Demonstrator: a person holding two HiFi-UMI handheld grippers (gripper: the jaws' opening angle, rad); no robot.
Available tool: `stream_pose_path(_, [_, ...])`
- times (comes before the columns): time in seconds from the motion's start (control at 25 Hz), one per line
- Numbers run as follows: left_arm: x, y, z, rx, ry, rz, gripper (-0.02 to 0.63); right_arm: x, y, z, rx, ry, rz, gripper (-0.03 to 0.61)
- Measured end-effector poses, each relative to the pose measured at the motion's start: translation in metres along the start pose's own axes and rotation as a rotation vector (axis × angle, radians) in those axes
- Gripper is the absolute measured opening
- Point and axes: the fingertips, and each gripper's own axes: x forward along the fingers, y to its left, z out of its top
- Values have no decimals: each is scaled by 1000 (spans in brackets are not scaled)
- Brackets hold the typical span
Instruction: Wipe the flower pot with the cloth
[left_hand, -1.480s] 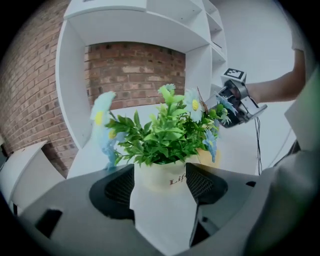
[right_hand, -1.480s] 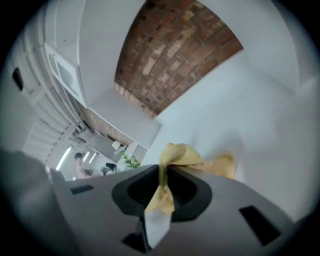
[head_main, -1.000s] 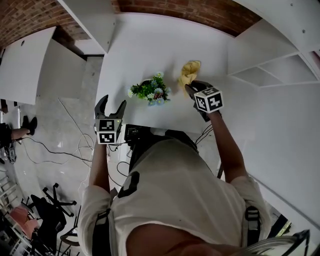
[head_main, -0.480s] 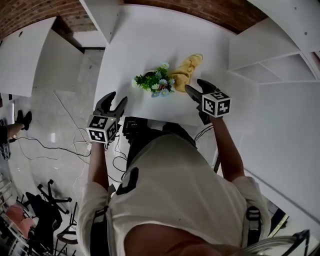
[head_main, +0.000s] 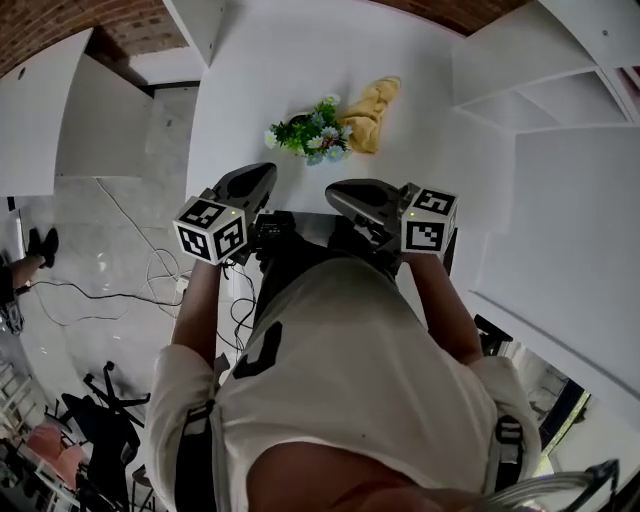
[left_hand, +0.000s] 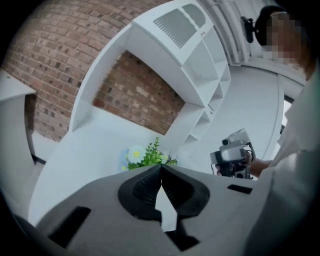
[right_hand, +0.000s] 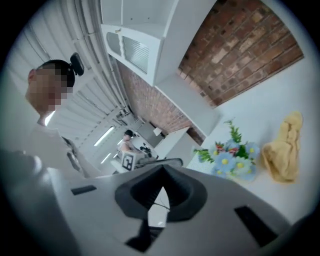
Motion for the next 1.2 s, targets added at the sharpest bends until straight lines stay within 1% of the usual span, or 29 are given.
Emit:
stream_pose_path(0.08, [8,-12,-10,-68,19,-18,20,6,24,-12,-13,30,84,11])
stream_pose_path(0.12, [11,-20,-15,-85,26,-26,20,7,31,-17,-22,42,110,11])
stream_pose_path(0.24, [15,-43,-26,-88,48,-36,21,4,30,-25,-33,51,112,11])
stream_pose_path(0.32, [15,-57,-35,-91,64,-32,20,-5,30,-26,-33,33,115,11])
stream_pose_path(0.44, [17,-73,-49,-118,80,-11,21,-24,37,-33,-25,7,143,11])
stream_pose_path(0.52, [21,-91,-59,-133,87,-4,21,-41,40,-38,-26,-13,157,11])
stream_pose_path(0.64, [39,-131,-77,-134,109,-29,20,-80,40,-46,-7,-52,168,11])
stream_pose_path(0.72, [55,-159,-87,-133,134,-63,21,-107,37,-51,11,-83,165,11])
stream_pose_path(0.76, [63,-173,-92,-136,152,-93,20,-120,36,-53,13,-98,158,11])
stream_pose_path(0.84, [76,-202,-100,-139,185,-154,20,-145,37,-57,3,-126,143,11])
stream_pose_path(0.88, [81,-215,-104,-135,197,-170,21,-158,39,-62,-4,-139,136,11])
stream_pose_path(0.96, [88,-237,-113,-117,211,-177,21,-184,41,-74,-7,-166,122,11])
stream_pose_path(1.04, [91,-250,-117,-90,218,-166,21,-203,40,-84,14,-198,106,11])
stream_pose_path(1.12, [89,-253,-113,-66,213,-146,21,-212,35,-89,59,-227,93,11])
stream_pose_path(1.2, [82,-256,-111,-61,199,-123,21,-219,32,-97,119,-247,92,11])
